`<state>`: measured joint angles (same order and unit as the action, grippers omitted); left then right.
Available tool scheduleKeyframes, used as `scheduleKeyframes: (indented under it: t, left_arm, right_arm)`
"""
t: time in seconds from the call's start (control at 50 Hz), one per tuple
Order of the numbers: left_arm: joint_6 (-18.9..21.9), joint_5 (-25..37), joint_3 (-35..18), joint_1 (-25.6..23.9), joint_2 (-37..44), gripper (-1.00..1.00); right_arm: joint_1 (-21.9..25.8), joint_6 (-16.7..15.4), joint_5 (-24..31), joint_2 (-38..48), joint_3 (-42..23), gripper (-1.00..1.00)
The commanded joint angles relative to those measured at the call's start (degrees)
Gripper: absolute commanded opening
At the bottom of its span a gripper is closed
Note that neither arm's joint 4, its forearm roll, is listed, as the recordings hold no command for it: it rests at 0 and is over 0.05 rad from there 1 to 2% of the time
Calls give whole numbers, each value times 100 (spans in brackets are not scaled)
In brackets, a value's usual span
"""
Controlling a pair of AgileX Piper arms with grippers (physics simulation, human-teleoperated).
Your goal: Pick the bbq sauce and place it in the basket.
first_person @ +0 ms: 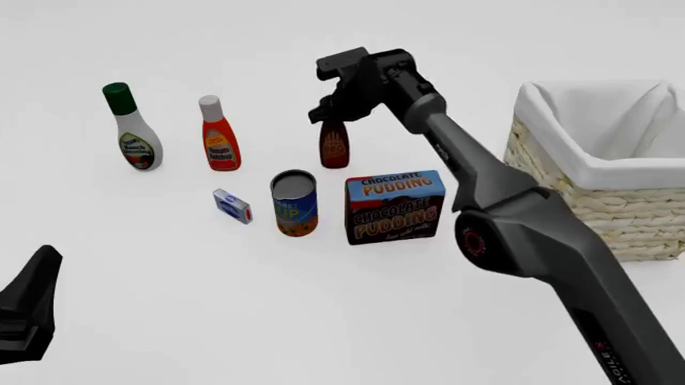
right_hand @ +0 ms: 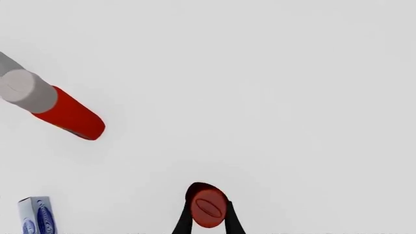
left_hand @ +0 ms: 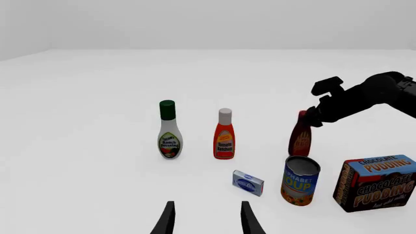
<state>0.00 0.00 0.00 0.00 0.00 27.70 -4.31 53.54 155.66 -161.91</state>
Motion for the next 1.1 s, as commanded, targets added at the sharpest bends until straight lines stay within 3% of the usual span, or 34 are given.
scheduleKeyframes:
  t: [0.02,0.96,1.02,1.06,1.1]
  left_arm:
    - [0,0,0,0,0,100]
    - [0,0,0,0,0,100]
    - [0,0,0,0,0,100]
    - [0,0,0,0,0,100]
    - [0,0,0,0,0,100]
  right_arm:
    - [-11,18,54,-219,-24,-100]
    - [15,-401,836,-1835,51,-100]
    - [-1,-418,689,-2090,426,-100]
    - [-25,-448,262,-2618,1360,-100]
    - [-37,-458,99,-2826,1714,-100]
